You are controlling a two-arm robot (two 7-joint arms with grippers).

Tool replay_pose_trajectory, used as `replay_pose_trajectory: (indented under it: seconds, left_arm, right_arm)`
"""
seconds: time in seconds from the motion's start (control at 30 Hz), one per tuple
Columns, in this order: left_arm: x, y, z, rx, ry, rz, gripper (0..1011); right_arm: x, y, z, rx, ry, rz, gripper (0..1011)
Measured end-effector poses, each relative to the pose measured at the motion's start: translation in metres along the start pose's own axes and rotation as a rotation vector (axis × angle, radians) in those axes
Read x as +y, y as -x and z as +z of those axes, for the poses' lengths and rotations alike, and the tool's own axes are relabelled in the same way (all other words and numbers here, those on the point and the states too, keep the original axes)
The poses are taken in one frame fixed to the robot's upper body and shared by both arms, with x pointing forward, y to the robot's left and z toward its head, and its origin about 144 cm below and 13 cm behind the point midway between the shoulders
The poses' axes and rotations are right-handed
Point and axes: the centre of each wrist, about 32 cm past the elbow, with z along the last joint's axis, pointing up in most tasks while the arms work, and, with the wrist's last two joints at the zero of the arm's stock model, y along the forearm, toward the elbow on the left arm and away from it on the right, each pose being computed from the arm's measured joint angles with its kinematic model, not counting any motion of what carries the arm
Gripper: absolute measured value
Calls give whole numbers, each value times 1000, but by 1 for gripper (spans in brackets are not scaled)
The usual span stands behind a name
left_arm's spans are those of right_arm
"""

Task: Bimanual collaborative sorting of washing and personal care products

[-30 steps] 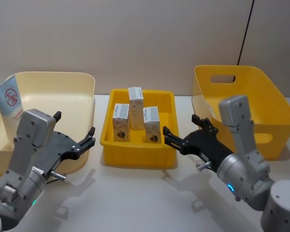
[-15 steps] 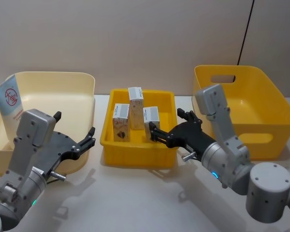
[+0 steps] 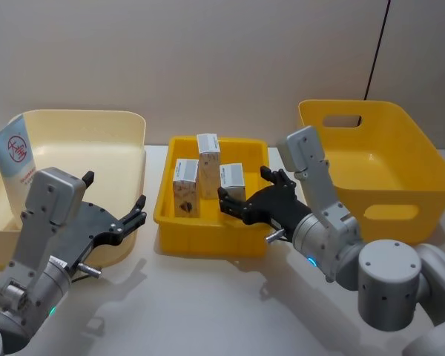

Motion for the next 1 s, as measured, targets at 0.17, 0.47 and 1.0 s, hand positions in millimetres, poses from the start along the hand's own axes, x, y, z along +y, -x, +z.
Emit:
replay_pose_trajectory:
  seconds: [0.17, 0.47, 1.0]
  left_arm:
    - [0, 0, 0, 0, 0, 0, 1000]
    - [0, 0, 0, 0, 0, 0, 1000]
    - [0, 0, 0, 0, 0, 0, 1000]
  right_arm:
    - [5, 3, 0, -8, 10, -7, 1001]
    - [15, 10, 0, -20, 25, -14, 1001]
    - [25, 18, -2, -12, 45, -49, 1001]
